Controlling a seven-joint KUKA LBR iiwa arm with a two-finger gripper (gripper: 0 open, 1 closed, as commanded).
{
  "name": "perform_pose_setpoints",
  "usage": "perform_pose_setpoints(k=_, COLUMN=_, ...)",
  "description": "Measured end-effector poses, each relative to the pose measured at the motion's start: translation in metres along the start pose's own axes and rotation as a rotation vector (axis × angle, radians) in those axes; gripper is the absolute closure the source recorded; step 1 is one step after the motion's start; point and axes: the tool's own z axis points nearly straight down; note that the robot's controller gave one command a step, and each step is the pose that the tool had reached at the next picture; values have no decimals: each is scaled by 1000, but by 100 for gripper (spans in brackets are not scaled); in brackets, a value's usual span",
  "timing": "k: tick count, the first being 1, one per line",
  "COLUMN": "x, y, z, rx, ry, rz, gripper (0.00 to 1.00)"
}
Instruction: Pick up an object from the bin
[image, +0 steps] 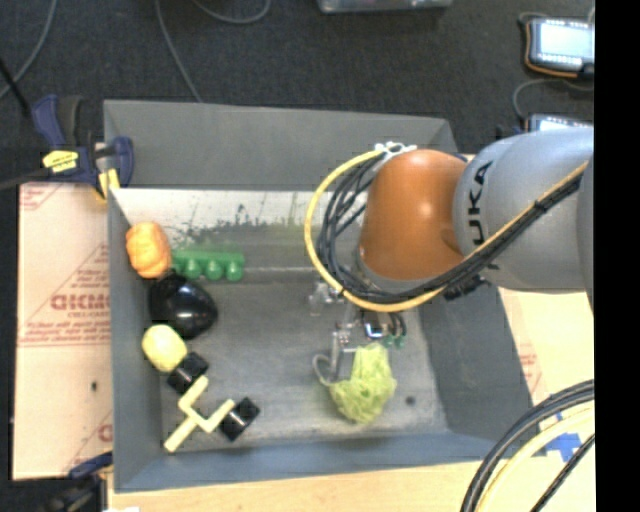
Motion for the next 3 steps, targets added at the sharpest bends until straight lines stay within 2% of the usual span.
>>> perform_pose_setpoints(k=1, x=-2, y=0, z=-4, rx=-1, ry=-8, rz=1, gripper=0)
perform_pose_setpoints(k=2, x=32, y=-32, z=21, rx=1, ry=-6, rz=-54, gripper=0)
perform_pose_setpoints(k=3, x=41, y=-53, z=32, rx=1, ry=-6, rz=-148, gripper=0)
